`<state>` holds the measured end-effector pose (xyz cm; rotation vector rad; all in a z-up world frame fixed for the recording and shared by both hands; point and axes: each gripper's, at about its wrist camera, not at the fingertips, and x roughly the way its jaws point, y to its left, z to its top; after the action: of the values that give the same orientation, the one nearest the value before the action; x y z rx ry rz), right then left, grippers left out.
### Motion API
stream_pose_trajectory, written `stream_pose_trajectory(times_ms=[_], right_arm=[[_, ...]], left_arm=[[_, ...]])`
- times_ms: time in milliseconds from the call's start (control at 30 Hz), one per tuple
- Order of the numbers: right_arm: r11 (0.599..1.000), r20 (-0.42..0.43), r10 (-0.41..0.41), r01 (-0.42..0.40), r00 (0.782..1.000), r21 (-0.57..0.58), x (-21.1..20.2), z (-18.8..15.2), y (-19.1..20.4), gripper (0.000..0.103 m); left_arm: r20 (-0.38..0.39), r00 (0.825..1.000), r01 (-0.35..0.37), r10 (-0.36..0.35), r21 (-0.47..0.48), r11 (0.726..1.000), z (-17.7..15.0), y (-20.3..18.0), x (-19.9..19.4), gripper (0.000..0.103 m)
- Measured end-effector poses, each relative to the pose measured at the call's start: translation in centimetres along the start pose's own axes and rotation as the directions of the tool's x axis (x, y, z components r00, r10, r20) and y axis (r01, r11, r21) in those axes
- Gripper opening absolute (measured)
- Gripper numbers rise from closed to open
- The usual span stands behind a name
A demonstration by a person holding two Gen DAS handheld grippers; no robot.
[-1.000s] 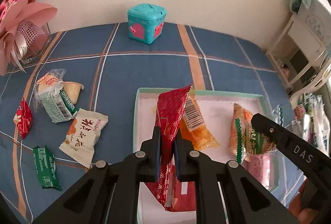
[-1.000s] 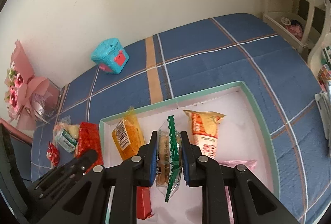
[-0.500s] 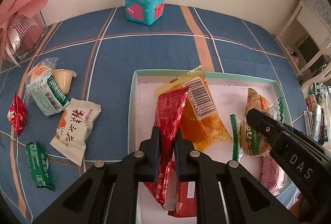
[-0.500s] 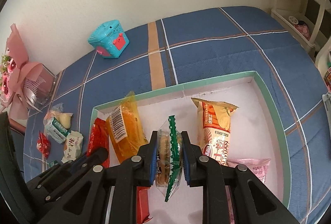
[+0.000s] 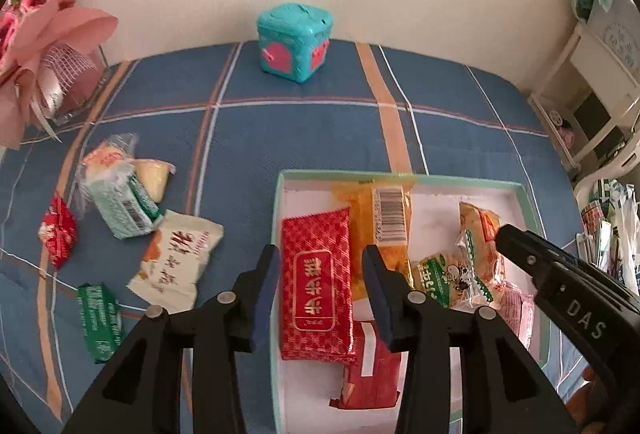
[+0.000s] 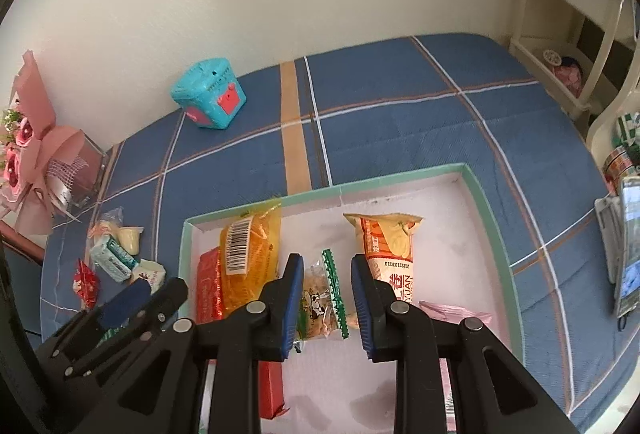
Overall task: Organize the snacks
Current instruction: 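Carry the red wrapper and biscuit pack over the tray and open both tools, then move both open tools back toward the snacks beside the tray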
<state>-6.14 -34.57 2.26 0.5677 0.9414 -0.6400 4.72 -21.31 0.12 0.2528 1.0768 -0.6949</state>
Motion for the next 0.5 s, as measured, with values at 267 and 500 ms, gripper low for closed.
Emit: stream_pose_trajectory(times_ms=[267, 500], right_arm=[[0.999, 0.016, -0.041, 0.042, 0.999, -0.03, -1.7, 0.3, 0.6, 0.069], [0.998, 0.01, -0.054, 0.054, 0.999, -0.032, -1.5, 0.3, 0.5, 0.087]], left_arm=[[0.03, 0.998, -0.059, 0.06, -0.034, 0.998, 0.8, 1.6, -1.4, 0.067], [0.041, 0.992, -0.119, 0.123, -0.08, 0.99, 0.8, 3.4, -1.5, 0.087]])
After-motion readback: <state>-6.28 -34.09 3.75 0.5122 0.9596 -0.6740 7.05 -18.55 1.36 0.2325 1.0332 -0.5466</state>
